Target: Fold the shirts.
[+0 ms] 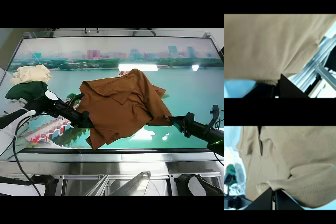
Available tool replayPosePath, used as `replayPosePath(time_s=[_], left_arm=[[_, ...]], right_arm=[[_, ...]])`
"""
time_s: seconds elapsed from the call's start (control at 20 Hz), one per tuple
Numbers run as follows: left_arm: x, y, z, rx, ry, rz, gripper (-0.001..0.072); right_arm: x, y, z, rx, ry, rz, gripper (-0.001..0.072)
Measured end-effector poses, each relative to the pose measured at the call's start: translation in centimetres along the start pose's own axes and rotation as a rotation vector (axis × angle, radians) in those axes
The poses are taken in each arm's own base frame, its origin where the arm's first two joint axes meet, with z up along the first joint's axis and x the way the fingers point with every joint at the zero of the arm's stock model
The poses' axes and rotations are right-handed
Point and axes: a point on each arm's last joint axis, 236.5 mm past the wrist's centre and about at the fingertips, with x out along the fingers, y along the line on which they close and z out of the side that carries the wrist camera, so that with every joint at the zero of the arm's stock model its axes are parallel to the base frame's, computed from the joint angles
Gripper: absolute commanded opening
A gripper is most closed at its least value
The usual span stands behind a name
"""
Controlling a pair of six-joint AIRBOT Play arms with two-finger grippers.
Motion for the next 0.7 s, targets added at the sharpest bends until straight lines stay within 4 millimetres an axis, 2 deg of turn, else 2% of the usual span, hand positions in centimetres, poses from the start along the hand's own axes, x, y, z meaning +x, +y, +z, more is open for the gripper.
replayPosePath(time_s=[0.2,0.35,0.7], left_arm=[[-3.5,-1.6,-0.9,0.018,-0.055,-0.094,0.0021],[-7.2,-3.1,-1.5,0.047,-0.120,-0.157,0.0021],[-14.7,-4.5,-3.2,0.096,-0.305,-0.180,0.0021]], right_arm=[[-0.2,0.9,0.9,-0.042,-0.017,0.009,0.0021],[-1.0,3.3,3.3,-0.112,-0.060,0.030,0.0020],[-4.0,9.5,8.7,-0.267,-0.162,0.045,0.0019]])
